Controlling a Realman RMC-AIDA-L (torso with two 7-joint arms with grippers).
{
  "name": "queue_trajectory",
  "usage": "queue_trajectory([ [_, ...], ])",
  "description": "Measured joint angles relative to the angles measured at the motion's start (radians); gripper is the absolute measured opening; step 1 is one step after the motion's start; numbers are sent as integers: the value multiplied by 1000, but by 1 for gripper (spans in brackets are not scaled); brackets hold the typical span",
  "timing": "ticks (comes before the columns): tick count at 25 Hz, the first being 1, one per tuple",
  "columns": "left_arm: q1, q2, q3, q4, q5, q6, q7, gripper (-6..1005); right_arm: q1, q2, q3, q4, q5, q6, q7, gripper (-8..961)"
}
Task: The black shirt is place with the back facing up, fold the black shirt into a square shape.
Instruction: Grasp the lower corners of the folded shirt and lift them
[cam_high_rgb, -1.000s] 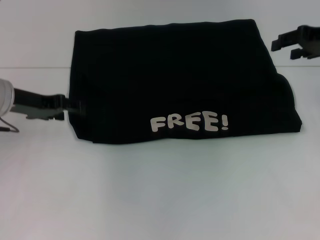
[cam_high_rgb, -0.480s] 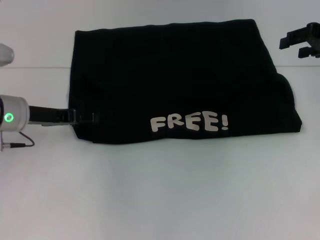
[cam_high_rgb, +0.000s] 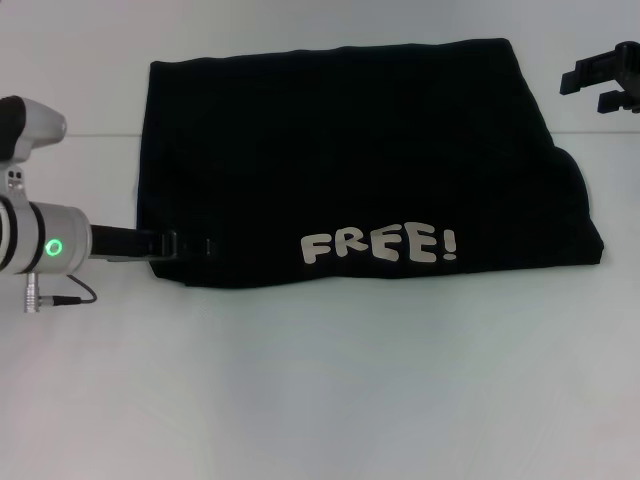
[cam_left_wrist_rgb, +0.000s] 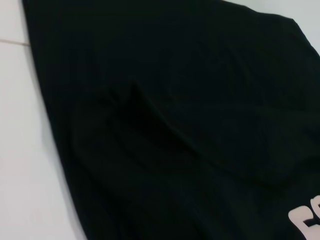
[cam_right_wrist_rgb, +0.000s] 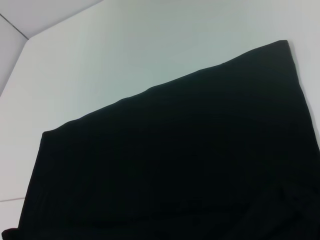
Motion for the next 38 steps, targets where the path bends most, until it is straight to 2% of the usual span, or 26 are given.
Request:
queue_trajectory([
  [4, -3, -5, 15, -13, 1, -2, 0, 718, -1, 0, 1, 0, 0, 3, 0, 667],
  [10, 7, -18, 14, 24, -1, -1, -6, 663, -4, -1, 1, 0, 3, 5, -1, 663],
  [21, 6, -13, 35, 27, 4, 15, -11, 434, -6, -4, 1, -1, 6, 6, 0, 655],
  [23, 6, -13, 38, 27, 5, 29, -11, 364, -6, -4, 1, -1, 6, 3, -2, 654],
  [27, 1, 3, 22, 34, 1, 91, -13, 223, -12, -4, -4, 0, 3, -7, -8, 651],
  [29, -4, 16, 8, 41, -2, 132, -28, 14, -19, -4, -7, 8, 1, -21, -22, 649],
  [34, -11, 36, 0, 69, 1, 165, -91, 8, -49, -6, -8, 38, -46, -78, -72, 646],
  [38, -13, 39, 0, 81, 4, 155, -109, 8, -87, 9, -7, 41, -124, -93, -88, 643],
])
